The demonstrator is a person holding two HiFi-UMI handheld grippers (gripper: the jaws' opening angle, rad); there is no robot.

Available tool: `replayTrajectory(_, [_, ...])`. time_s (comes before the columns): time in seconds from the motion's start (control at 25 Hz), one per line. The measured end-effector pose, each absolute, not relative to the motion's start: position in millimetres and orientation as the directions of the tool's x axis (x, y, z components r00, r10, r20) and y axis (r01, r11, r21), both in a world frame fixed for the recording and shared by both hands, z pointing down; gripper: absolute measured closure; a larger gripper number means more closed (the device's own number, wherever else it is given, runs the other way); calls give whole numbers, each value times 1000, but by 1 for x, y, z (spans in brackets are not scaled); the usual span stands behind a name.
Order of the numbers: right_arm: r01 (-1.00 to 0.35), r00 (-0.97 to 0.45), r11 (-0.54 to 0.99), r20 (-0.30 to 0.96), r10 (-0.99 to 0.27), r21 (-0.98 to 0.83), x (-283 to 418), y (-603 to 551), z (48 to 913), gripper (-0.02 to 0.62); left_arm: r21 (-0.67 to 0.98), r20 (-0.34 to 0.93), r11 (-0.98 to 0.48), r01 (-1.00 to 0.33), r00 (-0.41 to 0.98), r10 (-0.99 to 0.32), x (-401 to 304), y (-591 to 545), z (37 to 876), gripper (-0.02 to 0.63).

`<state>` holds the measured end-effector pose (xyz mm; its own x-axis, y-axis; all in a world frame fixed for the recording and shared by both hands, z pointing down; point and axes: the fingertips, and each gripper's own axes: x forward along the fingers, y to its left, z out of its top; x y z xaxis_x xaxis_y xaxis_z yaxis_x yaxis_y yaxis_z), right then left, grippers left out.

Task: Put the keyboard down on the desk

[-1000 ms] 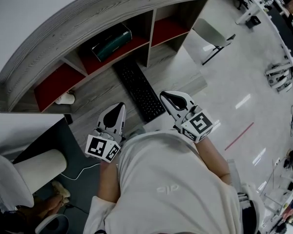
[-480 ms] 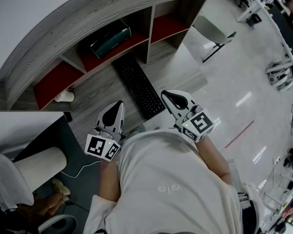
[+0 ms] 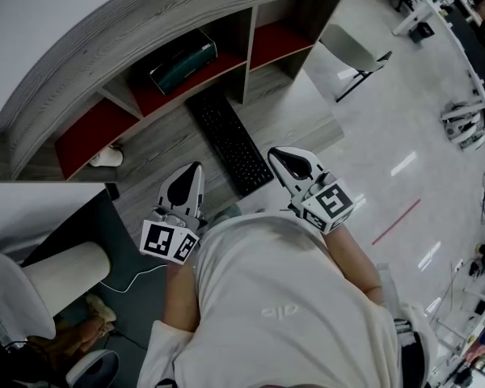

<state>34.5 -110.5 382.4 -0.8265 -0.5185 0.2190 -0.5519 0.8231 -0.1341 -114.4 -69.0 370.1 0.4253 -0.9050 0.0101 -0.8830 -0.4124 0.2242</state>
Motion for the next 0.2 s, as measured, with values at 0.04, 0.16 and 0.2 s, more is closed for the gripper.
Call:
replayTrajectory(0.04, [-552,-826,823,221,-518,-135,34,-110,383,561,226,12,-410,-884,423,-906,-115,-69,370,591])
replayTrajectory(0.16, [-549,-827,825,227,-514,-135,34,-110,385,561,232,14,-403,-885,417,-909,-117,-69,372,591])
replayTrajectory(0.2, [-548,-828,825,228,-513,-134,34,-109,386,561,234,14,-400,-886,415,-910,-117,-69,372,591])
